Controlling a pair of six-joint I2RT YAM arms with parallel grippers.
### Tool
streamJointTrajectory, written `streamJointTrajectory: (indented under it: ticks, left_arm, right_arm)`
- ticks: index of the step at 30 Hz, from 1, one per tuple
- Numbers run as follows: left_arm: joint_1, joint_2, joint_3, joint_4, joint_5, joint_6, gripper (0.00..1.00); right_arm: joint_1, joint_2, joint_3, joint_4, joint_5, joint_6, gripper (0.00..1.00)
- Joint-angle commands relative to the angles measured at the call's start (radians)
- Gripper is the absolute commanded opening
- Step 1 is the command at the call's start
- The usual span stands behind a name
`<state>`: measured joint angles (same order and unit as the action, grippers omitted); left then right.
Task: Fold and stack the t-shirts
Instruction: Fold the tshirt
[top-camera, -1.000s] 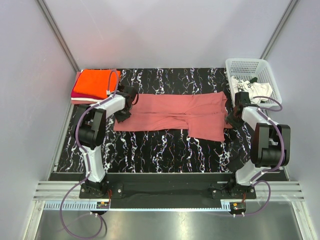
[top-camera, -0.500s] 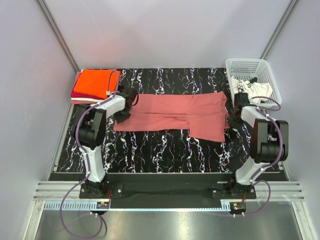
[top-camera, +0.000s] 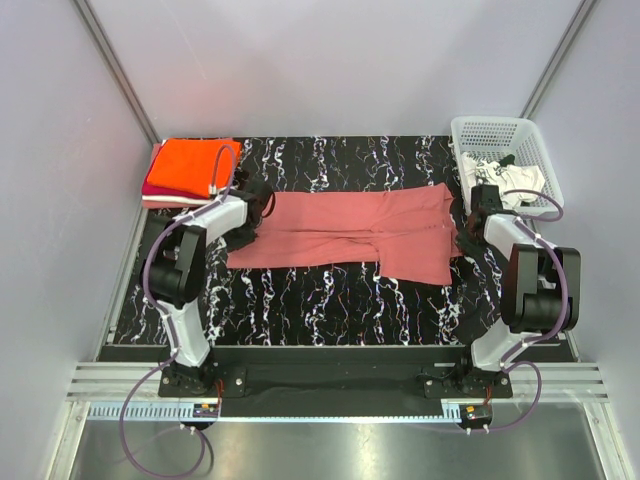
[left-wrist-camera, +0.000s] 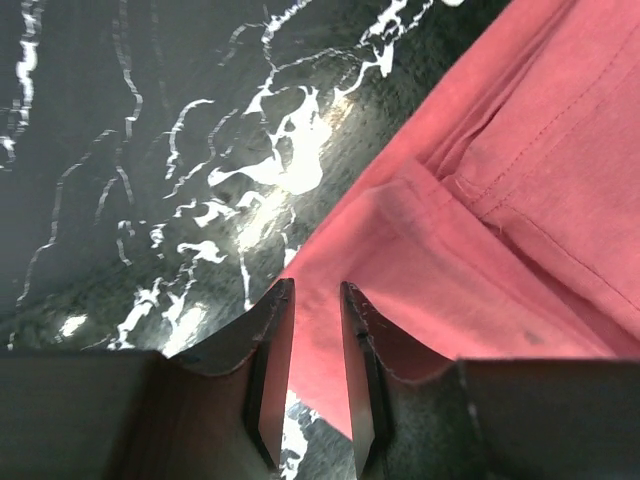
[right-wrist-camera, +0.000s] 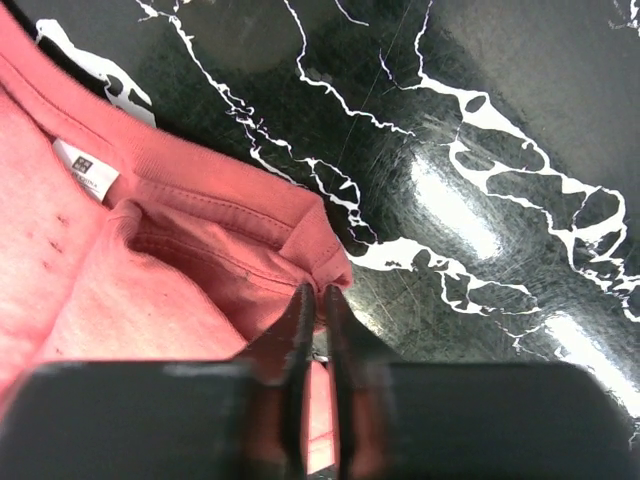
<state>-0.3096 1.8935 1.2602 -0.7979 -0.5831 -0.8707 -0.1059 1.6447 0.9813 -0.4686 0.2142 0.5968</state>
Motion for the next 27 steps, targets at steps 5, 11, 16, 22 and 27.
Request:
streamJointTrajectory:
  ticks: [5,11,16,22,27]
  left_arm:
    - [-0.003,-0.155,0.097,-0.087,-0.061,0.012,0.3]
    - [-0.006,-0.237,0.233,-0.026,0.15,0.235,0.31]
    - [-0.011,-0.286,0.303,0.06,0.408,0.432,0.32]
    - [-0.023,-0.349,0.242,0.138,0.624,0.538,0.33]
    - [-0.023,-0.358,0.157,0.192,0.661,0.519,0.34]
  right_arm:
    - [-0.011,-0.075,0.091,-0.129,0.034,-0.008,0.39]
    - [-0.011,-0.17,0.053,-0.208,-0.051,0.131,0.56]
    - [-0.009,-0.227,-0.088,-0.197,-0.272,0.259,0.52]
    - [-0.009,-0.342,-0.214,-0.179,-0.22,0.342,0.52]
    - [-0.008,-0.385,-0.27,-0.13,-0.191,0.382,0.52]
